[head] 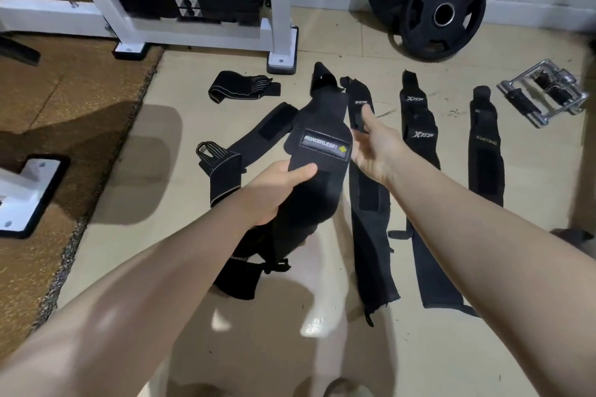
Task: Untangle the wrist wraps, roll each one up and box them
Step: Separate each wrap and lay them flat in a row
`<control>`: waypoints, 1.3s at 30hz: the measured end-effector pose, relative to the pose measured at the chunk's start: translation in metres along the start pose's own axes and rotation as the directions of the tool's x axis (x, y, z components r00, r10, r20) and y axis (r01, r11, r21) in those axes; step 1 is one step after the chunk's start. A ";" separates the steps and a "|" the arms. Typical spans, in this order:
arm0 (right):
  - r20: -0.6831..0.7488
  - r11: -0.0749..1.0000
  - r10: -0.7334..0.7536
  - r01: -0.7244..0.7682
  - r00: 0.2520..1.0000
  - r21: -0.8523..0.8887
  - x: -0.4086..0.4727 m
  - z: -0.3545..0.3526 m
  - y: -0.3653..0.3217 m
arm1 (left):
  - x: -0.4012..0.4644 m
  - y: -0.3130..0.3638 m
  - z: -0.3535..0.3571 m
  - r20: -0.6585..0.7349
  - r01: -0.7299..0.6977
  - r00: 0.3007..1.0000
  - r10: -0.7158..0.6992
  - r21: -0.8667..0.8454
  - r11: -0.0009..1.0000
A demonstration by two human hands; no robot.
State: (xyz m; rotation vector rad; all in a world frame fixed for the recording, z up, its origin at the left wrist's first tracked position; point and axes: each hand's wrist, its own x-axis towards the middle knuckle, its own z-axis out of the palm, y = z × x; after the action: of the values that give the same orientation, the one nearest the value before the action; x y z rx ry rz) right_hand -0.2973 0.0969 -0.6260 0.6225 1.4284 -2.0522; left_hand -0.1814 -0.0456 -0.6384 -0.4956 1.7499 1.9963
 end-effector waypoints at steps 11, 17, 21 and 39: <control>0.055 0.651 -0.252 0.211 0.966 -0.729 0.024 -0.011 0.049 | 0.041 -0.038 -0.020 -0.402 0.207 0.916 -0.006 0.460 0.864; 0.236 -0.046 -0.294 0.234 0.926 -0.971 0.044 -0.058 0.081 | 0.044 -0.106 -0.062 -0.318 0.274 0.948 -0.021 0.780 0.563; 0.098 -0.172 -0.265 0.053 0.959 -0.984 0.064 -0.056 0.110 | 0.051 -0.134 -0.060 -0.263 0.253 0.964 -0.048 0.840 0.479; 0.414 0.056 -0.270 0.443 0.869 -0.895 0.039 0.002 0.093 | 0.042 -0.033 -0.055 -0.315 -0.163 0.870 0.378 0.540 0.825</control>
State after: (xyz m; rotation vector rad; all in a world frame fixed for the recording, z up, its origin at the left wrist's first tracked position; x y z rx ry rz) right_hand -0.2635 0.0621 -0.7147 -0.5420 2.5580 -0.8300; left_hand -0.2000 -0.0923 -0.6963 -0.5285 2.6382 1.5709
